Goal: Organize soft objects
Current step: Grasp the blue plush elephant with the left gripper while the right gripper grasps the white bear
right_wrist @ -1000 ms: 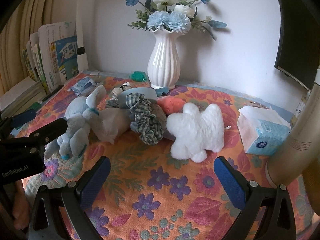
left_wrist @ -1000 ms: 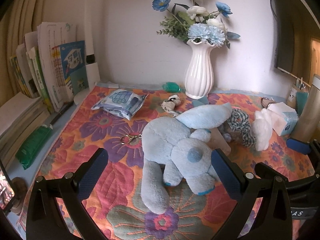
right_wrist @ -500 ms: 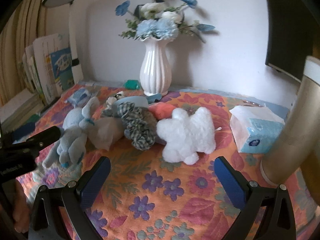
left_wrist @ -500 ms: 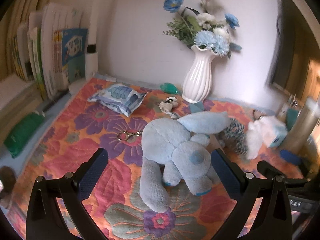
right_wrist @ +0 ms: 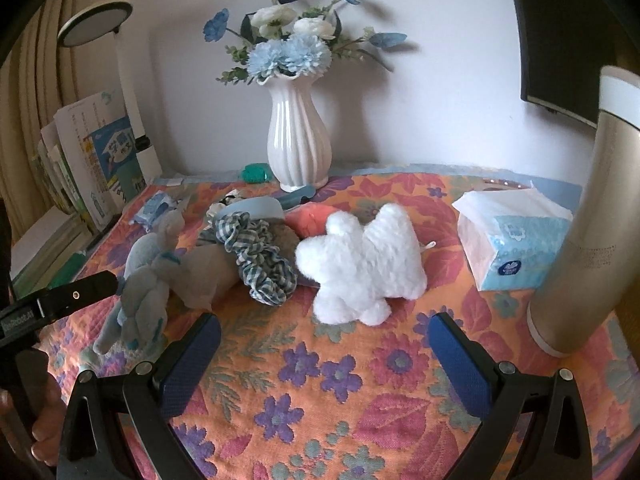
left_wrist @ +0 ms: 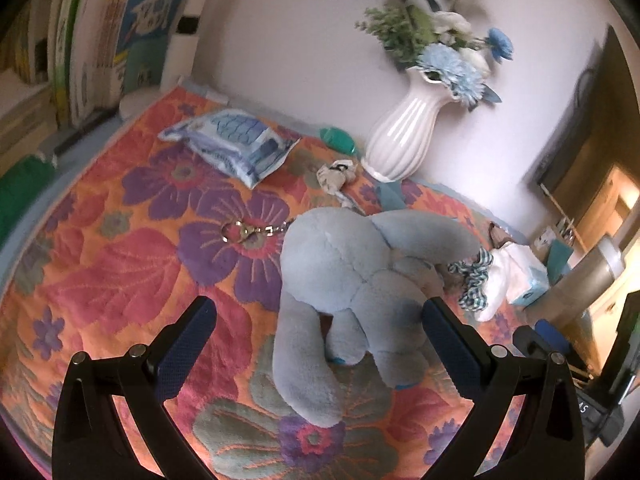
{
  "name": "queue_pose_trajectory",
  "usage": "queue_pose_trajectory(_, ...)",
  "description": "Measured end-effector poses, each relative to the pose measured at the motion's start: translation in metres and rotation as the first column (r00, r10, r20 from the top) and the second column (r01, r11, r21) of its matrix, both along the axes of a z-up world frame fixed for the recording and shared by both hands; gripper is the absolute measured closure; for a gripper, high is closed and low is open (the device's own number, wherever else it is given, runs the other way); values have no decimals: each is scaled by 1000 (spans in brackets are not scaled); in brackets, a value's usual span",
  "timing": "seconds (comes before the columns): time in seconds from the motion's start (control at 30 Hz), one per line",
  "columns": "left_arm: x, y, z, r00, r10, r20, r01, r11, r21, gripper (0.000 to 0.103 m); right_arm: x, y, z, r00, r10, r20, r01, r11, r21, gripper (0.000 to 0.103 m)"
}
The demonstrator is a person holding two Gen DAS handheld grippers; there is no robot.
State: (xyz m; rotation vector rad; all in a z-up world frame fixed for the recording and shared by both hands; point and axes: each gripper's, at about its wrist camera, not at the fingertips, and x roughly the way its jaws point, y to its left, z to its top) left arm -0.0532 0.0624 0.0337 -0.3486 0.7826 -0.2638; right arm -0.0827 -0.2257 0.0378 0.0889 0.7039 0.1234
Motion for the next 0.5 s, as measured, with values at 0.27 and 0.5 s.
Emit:
queue_pose_trajectory(0.27, 25, -8, 12, 997, -32, -65, 32, 999, -6, 1, 22, -32, 23, 987, -27, -158, 25, 1000, -12, 0)
queue_pose_trajectory(0.5, 43, -18, -16, 990, -79, -120, 72, 995, -64, 17, 77, -43, -11, 950, 1, -311, 68, 975, 214, 3)
